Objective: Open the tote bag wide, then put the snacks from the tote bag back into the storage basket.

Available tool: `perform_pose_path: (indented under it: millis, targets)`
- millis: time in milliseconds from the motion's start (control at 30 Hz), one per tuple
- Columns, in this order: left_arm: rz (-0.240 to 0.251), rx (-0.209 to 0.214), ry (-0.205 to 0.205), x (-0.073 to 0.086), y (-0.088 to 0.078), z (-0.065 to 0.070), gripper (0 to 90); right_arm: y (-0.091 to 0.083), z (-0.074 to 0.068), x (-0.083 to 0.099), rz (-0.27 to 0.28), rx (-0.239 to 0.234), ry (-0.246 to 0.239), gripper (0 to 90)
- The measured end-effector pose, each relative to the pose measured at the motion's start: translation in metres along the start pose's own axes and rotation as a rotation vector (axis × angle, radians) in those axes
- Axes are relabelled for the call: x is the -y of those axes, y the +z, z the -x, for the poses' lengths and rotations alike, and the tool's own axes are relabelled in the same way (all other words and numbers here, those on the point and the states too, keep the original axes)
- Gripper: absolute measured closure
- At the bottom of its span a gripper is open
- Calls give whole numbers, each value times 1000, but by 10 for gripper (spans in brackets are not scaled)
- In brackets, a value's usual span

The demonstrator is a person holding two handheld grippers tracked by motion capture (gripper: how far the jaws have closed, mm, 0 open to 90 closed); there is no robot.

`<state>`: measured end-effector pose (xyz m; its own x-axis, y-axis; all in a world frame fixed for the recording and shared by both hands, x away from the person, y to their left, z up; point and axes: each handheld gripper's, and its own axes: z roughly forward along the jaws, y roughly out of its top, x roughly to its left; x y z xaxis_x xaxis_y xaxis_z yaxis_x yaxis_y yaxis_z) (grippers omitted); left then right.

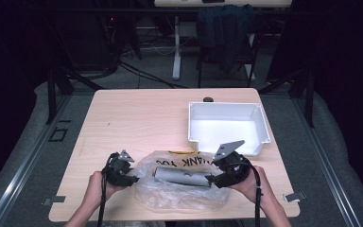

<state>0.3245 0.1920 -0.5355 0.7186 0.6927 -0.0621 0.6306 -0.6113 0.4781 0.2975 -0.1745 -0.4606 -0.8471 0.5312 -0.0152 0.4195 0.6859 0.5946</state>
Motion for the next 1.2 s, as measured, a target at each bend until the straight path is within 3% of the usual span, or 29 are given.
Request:
perform_pose_path:
  millis: [200, 267, 400, 533, 800, 867, 967, 1200]
  targets:
    - [22, 13, -11, 1, -4, -2, 544, 29, 1, -15, -80, -74, -98, 439]
    - [22, 20, -14, 1, -4, -3, 512, 41, 2, -16, -110, -94, -106, 417]
    - [27, 29, -19, 1, -5, -3, 444, 55, 3, -16, -152, -108, -139, 406]
    - [39, 41, -21, 0, -7, -2, 435, 63, 1, -17, -203, -115, -185, 426]
    - [44, 67, -20, 1, -7, -4, 489, 70, 1, -22, -269, -112, -246, 394]
    - [40, 70, -19, 1, -6, -4, 499, 75, 1, -23, -316, -114, -258, 388]
    - [45, 78, -22, 1, -7, -4, 521, 82, -1, -23, -343, -108, -283, 393]
    - [45, 84, -14, 1, -6, -2, 622, 86, -4, -22, -353, -111, -283, 430]
